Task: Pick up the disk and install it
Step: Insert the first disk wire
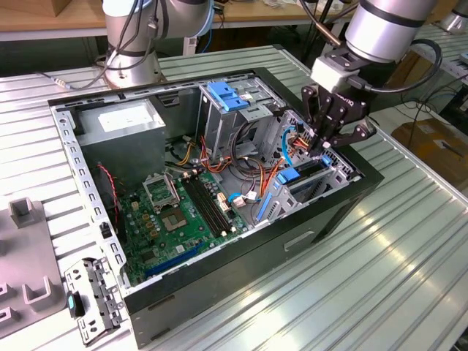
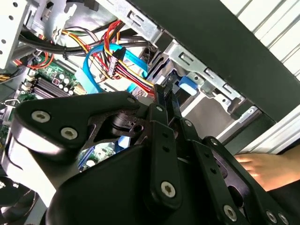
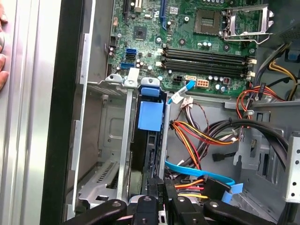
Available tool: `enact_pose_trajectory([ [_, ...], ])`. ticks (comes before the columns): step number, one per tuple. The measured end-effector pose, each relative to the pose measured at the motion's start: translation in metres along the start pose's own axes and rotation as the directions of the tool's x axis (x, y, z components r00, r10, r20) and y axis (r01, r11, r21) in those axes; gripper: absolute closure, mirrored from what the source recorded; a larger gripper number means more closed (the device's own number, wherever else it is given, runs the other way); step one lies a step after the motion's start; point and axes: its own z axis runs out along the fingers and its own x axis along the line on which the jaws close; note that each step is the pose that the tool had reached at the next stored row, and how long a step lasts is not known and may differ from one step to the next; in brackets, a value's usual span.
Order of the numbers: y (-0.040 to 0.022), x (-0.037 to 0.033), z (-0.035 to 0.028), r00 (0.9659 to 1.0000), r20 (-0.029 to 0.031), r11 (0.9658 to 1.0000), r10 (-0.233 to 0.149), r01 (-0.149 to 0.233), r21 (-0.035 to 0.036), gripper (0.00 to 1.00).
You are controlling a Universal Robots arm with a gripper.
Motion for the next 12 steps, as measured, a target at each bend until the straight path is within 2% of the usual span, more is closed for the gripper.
enact_pose_trajectory([
  [3, 0.0050, -0.0002, 0.0010, 1.0000, -0.0002, 0.9999, 0.000, 0.000, 0.0119, 0.82],
  [6, 0.0089, -0.0004, 0.0023, 1.0000, -0.0001, 0.9994, 0.001, -0.001, 0.0359, 0.82],
  [8, 0.0101, 0.0005, 0.0024, 1.0000, 0.0037, 0.9993, 0.001, -0.001, 0.0374, 0.82],
  [9, 0.0106, 0.0027, 0.0028, 1.0000, 0.0076, 0.9993, 0.001, -0.002, 0.0378, 0.82],
  [12, 0.0109, 0.0041, 0.0035, 0.9994, 0.0081, 0.9988, 0.033, -0.033, 0.0369, 0.82],
])
